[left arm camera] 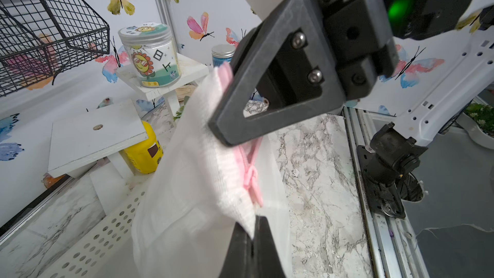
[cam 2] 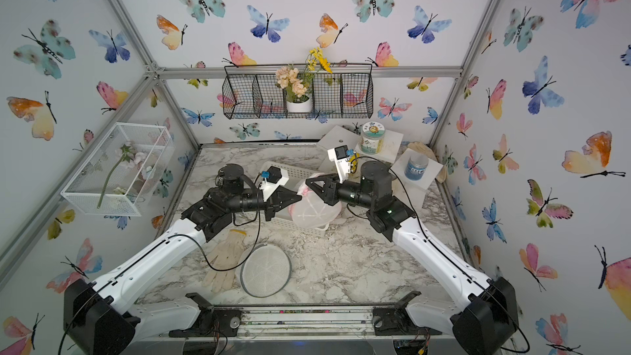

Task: Turn the laundry bag inside out
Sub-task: Zip the zipper on the laundry bag.

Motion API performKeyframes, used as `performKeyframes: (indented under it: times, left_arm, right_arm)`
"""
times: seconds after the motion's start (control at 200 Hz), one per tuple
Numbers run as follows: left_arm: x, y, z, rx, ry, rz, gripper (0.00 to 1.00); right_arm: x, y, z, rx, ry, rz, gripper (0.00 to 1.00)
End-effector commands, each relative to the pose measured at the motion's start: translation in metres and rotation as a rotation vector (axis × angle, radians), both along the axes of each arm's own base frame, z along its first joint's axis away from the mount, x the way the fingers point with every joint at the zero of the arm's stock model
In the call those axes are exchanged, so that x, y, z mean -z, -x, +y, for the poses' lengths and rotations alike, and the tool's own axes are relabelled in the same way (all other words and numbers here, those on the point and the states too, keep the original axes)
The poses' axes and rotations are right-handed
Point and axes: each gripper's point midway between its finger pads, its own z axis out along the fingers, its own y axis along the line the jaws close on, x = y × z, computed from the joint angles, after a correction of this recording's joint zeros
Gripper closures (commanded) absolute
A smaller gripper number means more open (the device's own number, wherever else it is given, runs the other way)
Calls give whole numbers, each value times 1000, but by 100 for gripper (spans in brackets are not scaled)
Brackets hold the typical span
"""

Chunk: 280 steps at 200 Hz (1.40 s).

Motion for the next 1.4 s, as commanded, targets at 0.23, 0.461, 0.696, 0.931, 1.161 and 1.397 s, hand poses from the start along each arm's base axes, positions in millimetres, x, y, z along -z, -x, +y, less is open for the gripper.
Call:
performKeyframes:
  times: [0.23,0.461,0.696,0.931,1.161,1.397]
  left_arm:
    - [11,-27,8,-168,-45,131,100]
    - [9,-30,5,-169,-43,159,100]
    - [1,-26,1,-126,-28,156,100]
    - [-6,-21,-2,-91,-13,152,100]
    - [-10,-17,-5,-56,-5,161,100]
    - [-10,-14,-8,-30,-7,171,100]
  right_arm:
    - [33,-26,-72,387,345,-93,42]
    - [24,24,-46,59,364,-452,64]
    - [21,28,-16,-47,348,-686,79]
    - [24,15,6,-29,377,-782,80]
    - [21,1,11,31,417,-838,74]
    - [15,-8,3,125,459,-884,71]
